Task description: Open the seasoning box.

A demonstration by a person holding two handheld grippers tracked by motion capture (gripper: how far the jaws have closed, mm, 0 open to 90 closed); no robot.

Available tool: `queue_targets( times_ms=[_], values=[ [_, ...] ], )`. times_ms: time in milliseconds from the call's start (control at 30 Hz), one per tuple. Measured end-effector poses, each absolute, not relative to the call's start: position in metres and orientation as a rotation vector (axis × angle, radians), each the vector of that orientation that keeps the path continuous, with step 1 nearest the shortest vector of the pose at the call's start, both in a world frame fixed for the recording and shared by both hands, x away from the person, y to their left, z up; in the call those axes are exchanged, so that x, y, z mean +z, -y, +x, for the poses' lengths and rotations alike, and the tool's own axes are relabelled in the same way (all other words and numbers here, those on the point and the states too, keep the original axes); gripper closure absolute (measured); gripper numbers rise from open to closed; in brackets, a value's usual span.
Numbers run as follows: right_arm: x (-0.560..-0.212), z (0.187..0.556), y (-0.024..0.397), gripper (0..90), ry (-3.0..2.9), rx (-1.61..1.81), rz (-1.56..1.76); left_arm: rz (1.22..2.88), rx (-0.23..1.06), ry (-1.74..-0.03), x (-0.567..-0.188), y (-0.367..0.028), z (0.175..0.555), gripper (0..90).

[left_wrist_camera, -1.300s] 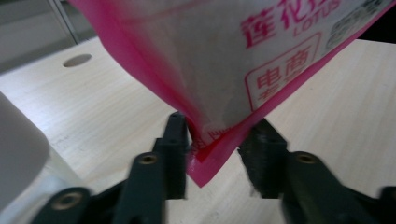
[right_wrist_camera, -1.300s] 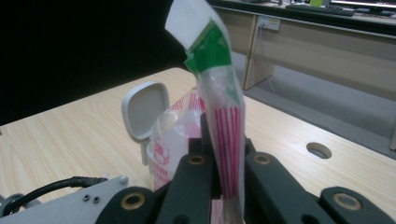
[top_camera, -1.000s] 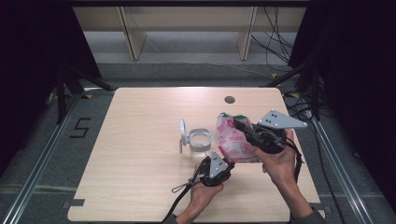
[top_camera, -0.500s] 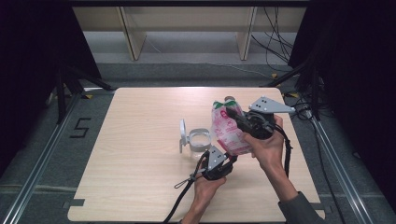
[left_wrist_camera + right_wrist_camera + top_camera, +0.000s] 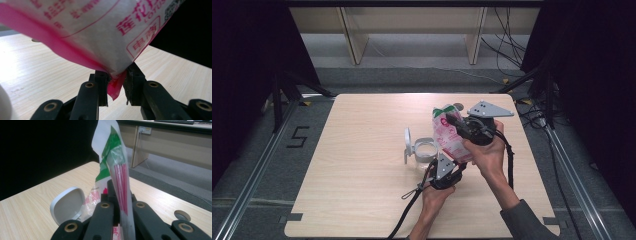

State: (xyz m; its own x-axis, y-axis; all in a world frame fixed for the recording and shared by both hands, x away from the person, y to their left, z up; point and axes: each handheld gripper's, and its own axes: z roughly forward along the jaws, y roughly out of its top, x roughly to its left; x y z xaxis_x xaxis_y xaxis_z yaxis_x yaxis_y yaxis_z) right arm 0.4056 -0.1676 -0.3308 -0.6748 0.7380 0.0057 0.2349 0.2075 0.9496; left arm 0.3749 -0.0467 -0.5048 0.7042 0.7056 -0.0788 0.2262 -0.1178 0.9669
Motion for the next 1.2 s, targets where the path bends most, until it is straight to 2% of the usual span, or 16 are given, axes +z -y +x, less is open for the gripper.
queue_targets(
  times_ms=[1200],
  values=[
    [-0.338, 0.426, 0.137, 90.0, -2.091, 1.411, 0.966, 1.687, 0.483, -0.741, -0.505, 0.049, 0.379, 74.9]
  ],
)
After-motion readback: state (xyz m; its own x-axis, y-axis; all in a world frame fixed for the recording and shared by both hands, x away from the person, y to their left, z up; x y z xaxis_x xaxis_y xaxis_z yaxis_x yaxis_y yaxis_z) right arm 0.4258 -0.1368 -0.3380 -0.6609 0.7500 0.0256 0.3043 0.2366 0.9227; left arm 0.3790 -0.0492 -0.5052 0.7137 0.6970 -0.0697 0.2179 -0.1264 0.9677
